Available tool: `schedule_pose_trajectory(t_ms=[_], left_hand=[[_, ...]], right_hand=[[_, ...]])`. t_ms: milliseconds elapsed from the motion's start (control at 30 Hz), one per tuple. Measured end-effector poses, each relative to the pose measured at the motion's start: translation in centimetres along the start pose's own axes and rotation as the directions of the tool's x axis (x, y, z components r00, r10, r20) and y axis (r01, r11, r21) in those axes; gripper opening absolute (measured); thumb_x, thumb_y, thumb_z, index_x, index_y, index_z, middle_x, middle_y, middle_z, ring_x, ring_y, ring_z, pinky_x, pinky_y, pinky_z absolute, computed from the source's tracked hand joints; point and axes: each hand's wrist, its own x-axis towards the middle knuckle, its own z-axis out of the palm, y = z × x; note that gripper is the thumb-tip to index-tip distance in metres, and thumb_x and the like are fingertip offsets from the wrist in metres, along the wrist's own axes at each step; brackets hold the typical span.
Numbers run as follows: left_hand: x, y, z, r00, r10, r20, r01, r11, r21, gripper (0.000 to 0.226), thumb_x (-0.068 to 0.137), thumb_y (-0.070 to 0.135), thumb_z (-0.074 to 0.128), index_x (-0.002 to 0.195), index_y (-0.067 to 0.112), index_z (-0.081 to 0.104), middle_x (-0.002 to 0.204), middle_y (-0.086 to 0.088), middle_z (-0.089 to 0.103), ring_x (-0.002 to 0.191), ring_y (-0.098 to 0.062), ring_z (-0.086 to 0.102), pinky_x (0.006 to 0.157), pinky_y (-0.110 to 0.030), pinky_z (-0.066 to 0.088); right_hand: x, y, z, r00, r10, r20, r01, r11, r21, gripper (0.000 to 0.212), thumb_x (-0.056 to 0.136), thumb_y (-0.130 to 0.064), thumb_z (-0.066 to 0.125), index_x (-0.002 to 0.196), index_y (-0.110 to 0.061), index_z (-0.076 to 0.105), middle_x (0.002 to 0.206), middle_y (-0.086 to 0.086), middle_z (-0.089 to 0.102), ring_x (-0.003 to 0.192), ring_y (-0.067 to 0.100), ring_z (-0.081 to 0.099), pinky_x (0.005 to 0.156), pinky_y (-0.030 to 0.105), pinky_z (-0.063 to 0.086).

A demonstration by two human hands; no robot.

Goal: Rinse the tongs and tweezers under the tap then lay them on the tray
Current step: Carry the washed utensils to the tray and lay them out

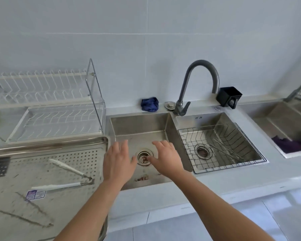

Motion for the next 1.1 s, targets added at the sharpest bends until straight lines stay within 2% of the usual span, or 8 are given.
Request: schedule_pose_trajectory(t_ms=[167, 267, 367, 700, 967, 1100], left_hand=[[0.7, 8.1, 2.7, 1.000, -0.001, 0.016, 0.001, 0.999, -0.051, 0.065, 0.084, 0.037, 0.067, 0.140, 0.011, 0.050, 0.119, -0.015, 0.058, 0.104, -0.037, 0.059, 0.084, -0.046, 0.050], [1.1, 12.2, 4.1, 1.000, 0.015, 0.016, -0.014, 0.999, -0.051, 0.065, 0.087, 0.039, 0.062, 0.144, 0.012, 0.046, 0.122, -0.013, 0.056, 0.107, -0.033, 0.057, 0.088, -0.045, 0.049], [1.5, 15.7, 5.2, 0.998, 0.041, 0.037, -0.040, 0.999, -0.037, 0.065, 0.089, 0.041, 0.057, 0.146, 0.013, 0.044, 0.124, -0.012, 0.056, 0.108, -0.032, 0.057, 0.092, -0.043, 0.046], [5.0, 21.7, 9.7, 0.978, 0.193, 0.082, -0.190, 0.981, -0.039, 0.061, 0.090, 0.042, 0.061, 0.140, 0.009, 0.049, 0.124, -0.014, 0.058, 0.108, -0.030, 0.058, 0.092, -0.041, 0.049], [8.6, 24.9, 14.6, 0.961, 0.228, 0.157, -0.221, 0.973, -0.057, 0.064, 0.092, 0.045, 0.055, 0.146, 0.013, 0.043, 0.141, -0.015, 0.049, 0.130, -0.032, 0.047, 0.108, -0.043, 0.041], [9.5, 26.4, 17.2, 0.965, 0.163, 0.204, -0.155, 0.986, -0.057, 0.066, 0.094, 0.046, 0.052, 0.149, 0.013, 0.038, 0.154, -0.021, 0.037, 0.145, -0.037, 0.031, 0.119, -0.047, 0.031]], right_hand=[[0.2, 8.0, -4.0, 1.000, 0.026, -0.014, -0.026, 1.000, -0.006, 0.062, 0.093, -0.045, 0.064, 0.147, -0.019, 0.047, 0.139, 0.005, 0.054, 0.130, 0.029, 0.046, 0.104, 0.039, 0.041], [0.1, 12.4, -5.9, 0.998, 0.055, -0.021, -0.055, 0.998, 0.011, 0.059, 0.092, -0.044, 0.066, 0.144, -0.020, 0.049, 0.134, 0.005, 0.056, 0.128, 0.029, 0.047, 0.102, 0.039, 0.042], [-0.1, 16.4, -7.5, 0.995, 0.098, -0.028, -0.098, 0.995, 0.024, 0.061, 0.094, -0.043, 0.065, 0.147, -0.020, 0.048, 0.137, 0.003, 0.057, 0.131, 0.027, 0.046, 0.104, 0.041, 0.044], [1.2, 25.6, -9.0, 0.951, 0.310, 0.007, -0.310, 0.951, 0.010, 0.058, 0.093, -0.045, 0.063, 0.144, -0.023, 0.048, 0.135, 0.002, 0.057, 0.129, 0.027, 0.048, 0.100, 0.041, 0.045], [3.5, 31.3, -9.2, 0.887, 0.452, 0.094, -0.449, 0.892, -0.054, 0.060, 0.094, -0.042, 0.061, 0.147, -0.020, 0.044, 0.144, 0.004, 0.052, 0.135, 0.026, 0.044, 0.105, 0.043, 0.045], [6.0, 34.7, -9.4, 0.884, 0.450, 0.128, -0.438, 0.892, -0.114, 0.052, 0.094, -0.038, 0.063, 0.139, -0.018, 0.048, 0.134, 0.005, 0.054, 0.127, 0.027, 0.048, 0.096, 0.041, 0.049]])
